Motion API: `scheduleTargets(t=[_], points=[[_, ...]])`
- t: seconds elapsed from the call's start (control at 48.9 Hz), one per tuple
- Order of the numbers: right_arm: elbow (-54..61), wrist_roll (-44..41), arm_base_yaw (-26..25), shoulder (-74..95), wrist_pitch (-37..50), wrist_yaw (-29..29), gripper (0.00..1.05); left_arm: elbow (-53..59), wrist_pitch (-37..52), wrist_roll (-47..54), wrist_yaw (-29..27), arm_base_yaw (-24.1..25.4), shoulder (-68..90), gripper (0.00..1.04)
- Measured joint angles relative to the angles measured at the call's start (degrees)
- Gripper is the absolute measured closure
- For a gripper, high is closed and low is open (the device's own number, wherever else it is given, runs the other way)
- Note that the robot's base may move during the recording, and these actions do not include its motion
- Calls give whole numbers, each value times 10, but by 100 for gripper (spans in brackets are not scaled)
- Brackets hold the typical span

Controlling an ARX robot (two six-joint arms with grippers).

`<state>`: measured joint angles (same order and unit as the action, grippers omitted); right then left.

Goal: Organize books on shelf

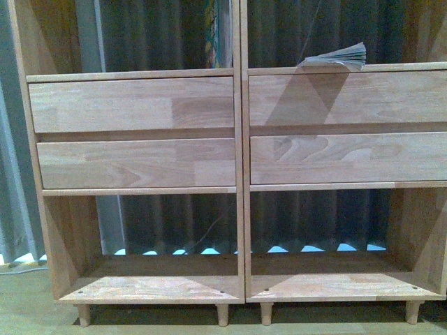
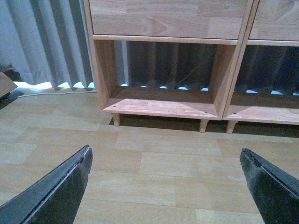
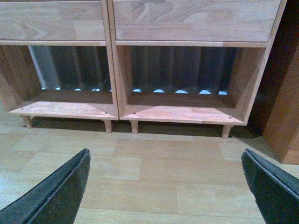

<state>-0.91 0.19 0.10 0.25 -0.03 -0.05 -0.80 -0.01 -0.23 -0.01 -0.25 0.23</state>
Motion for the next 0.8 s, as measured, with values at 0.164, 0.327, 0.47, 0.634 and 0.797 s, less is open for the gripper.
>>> scheduleTargets(t=[0.164,0.327,0.47,0.634,0.797], points=[[0,0,0,0,0,0,7,0,0,0,0,0,0,7],[0,0,0,0,0,0,7,0,0,0,0,0,0,7],[0,0,0,0,0,0,7,0,0,0,0,0,0,7],[0,0,0,0,0,0,7,0,0,0,0,0,0,7],[0,0,0,0,0,0,7,0,0,0,0,0,0,7]])
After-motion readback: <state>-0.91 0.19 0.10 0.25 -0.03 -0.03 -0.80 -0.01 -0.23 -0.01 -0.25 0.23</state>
